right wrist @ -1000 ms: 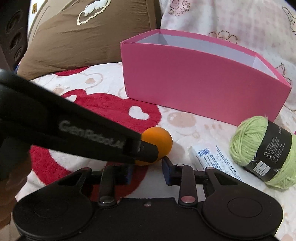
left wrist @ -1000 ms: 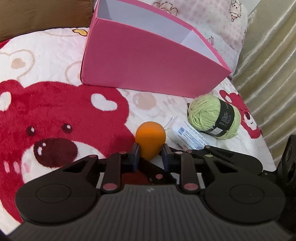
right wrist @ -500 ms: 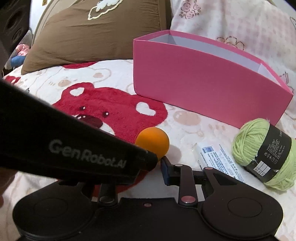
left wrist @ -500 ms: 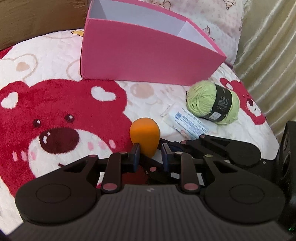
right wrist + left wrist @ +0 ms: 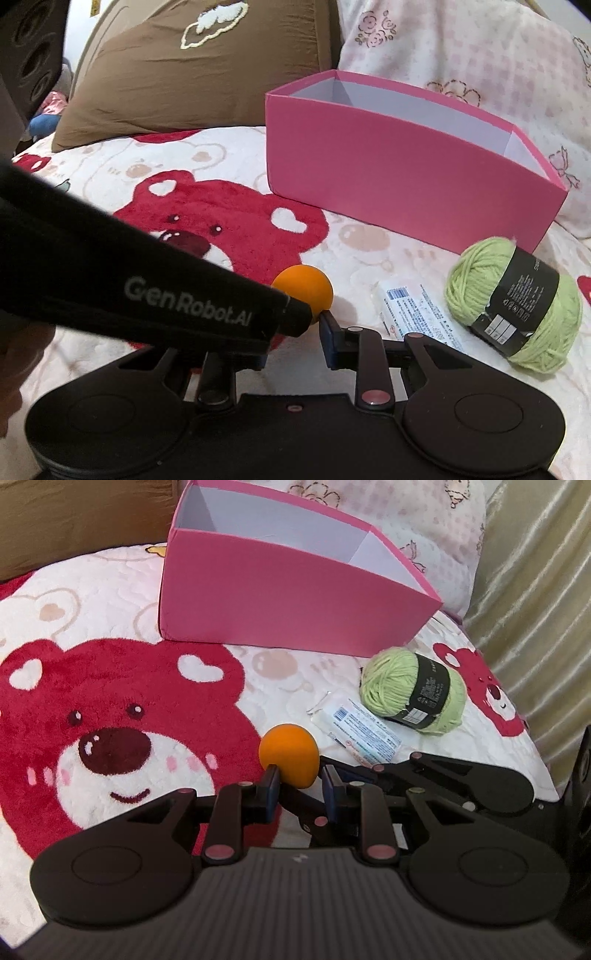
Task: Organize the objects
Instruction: 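Carry the orange sponge with the left gripper over the pink box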
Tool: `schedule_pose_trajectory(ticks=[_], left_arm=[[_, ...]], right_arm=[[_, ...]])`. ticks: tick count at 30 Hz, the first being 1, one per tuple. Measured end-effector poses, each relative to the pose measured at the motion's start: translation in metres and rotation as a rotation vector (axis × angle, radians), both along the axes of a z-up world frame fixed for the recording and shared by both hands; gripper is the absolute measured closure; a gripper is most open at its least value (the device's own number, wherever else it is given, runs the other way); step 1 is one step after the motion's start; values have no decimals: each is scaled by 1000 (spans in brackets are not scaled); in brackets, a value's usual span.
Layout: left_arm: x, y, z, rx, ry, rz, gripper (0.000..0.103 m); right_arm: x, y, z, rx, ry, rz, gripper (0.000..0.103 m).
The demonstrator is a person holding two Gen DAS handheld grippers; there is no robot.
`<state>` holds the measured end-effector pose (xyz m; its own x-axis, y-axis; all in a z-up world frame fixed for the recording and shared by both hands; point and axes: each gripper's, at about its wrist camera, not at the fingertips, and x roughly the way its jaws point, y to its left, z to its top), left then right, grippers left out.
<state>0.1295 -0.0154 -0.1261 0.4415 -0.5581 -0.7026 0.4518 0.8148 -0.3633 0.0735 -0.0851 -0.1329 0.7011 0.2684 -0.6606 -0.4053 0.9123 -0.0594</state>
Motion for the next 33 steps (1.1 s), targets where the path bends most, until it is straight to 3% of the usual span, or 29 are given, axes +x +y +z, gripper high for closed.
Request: schedule_pose_trajectory(ticks=[14, 17, 27, 33], left_arm=[[-15, -5, 38, 18, -18, -45, 80], [-13, -8, 49, 30, 14, -48, 79], [-8, -9, 85, -73, 27, -20, 79], [6, -15, 127, -58, -31, -42, 80]], right_arm=[[-15, -8, 22, -6, -32, 57, 71], [-20, -11, 35, -13, -35, 63, 71], [-17, -26, 75, -60, -52, 139, 71], [-3, -31, 112, -38, -54, 114, 71]])
